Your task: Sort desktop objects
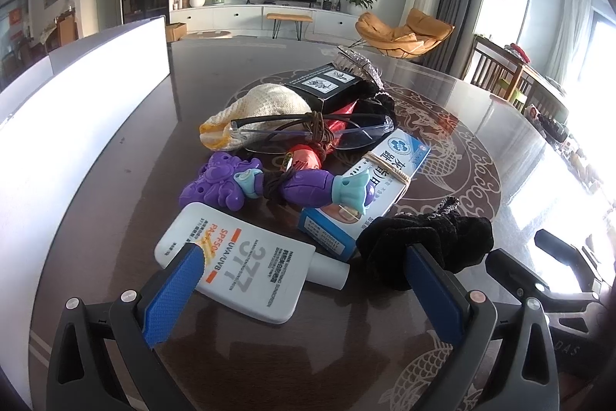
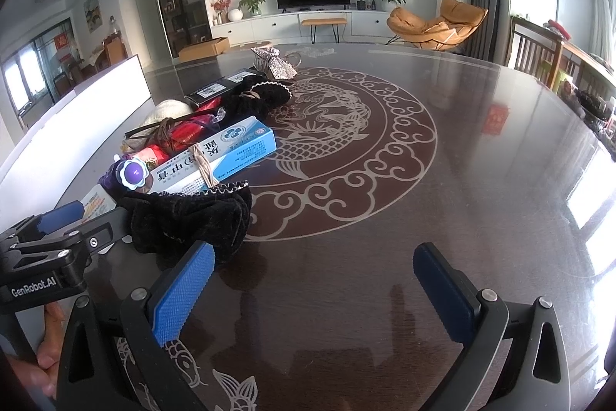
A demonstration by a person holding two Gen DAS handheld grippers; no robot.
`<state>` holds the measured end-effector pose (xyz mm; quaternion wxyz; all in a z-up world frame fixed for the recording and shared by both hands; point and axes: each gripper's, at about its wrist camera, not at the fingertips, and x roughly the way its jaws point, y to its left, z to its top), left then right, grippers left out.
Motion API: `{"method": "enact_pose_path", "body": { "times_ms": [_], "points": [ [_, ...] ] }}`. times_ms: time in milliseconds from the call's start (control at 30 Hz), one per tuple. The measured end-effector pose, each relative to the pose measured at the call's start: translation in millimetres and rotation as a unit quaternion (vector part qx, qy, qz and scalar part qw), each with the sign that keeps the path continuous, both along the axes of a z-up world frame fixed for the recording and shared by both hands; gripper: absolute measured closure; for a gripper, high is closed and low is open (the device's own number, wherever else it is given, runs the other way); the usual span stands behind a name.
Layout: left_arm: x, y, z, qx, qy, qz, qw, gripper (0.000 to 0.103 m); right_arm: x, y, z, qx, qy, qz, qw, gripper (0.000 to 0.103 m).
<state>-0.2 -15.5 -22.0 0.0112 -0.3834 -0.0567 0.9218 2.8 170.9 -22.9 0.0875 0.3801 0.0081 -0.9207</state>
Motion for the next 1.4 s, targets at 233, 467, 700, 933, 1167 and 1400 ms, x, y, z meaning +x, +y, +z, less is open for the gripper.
{"method": "enact_pose_path", "body": {
  "times_ms": [233, 467, 700, 933, 1167, 1400],
  "points": [
    [23, -8, 2, -0.037, -0.013, -0.013, 0.9992, 0.0, -3, 9, 1, -0.005, -0.004, 0.003, 1.0, 0.0],
    [37, -30, -4, -0.05, -0.049, -0.022, 0.9973, 0.0, 0, 13, 1, -0.016, -0.001, 0.002, 1.0, 0.0],
    [18, -29, -13, -0.063, -0.079, -0.018, 0.9947, 0.0, -1, 15, 1, -0.023, -0.005, 0.005, 1.0, 0.0],
    [-29, -30, -4, -0.024, -0.095, 0.048, 0.9941, 0.0, -1, 14, 1, -0.023, -0.005, 0.005, 1.0, 0.0],
    [-49, -45, -18, -0.043, -0.132, 0.107, 0.9845, 0.0, -1, 14, 0, -0.027, -0.006, 0.008, 1.0, 0.0],
    [-16, -79, -18, -0.043, -0.124, 0.078, 0.9882, 0.0, -1, 15, 0, -0.034, -0.004, 0.006, 0.999, 0.0]
  ]
}}
